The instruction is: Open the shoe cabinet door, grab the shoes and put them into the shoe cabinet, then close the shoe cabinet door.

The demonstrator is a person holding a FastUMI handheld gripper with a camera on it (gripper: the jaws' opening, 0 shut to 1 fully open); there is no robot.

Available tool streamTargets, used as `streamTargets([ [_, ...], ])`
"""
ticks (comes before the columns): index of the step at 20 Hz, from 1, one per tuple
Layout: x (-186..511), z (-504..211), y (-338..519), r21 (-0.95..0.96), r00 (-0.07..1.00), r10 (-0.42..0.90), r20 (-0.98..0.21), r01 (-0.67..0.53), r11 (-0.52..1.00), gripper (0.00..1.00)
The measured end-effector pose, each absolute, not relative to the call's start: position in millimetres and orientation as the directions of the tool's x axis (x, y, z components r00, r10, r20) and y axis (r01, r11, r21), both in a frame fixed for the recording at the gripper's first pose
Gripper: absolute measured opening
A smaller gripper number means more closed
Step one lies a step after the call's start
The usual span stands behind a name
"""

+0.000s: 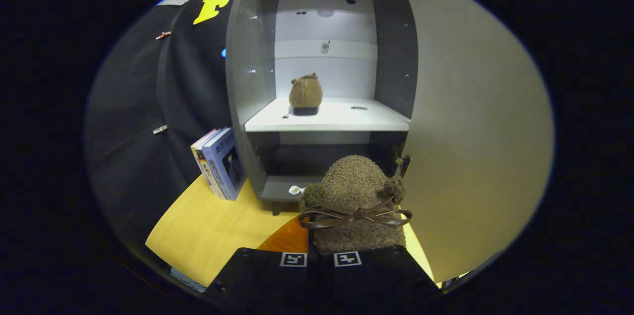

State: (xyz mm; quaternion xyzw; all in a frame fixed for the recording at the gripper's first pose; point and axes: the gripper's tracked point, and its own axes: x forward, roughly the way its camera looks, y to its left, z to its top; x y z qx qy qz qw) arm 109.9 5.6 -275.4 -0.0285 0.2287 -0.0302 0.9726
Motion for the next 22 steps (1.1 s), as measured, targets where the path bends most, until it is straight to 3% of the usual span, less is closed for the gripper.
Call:
streamTargets([
  [15,250.5,-101.3,-3.9,-0.092,0.959,-0.074,-0.273,0.05,0.994,0.05],
  [22,334.7,-78.3,-12.9,-0.13,0.957,-0.103,-0.271,0.07,0.989,0.05],
])
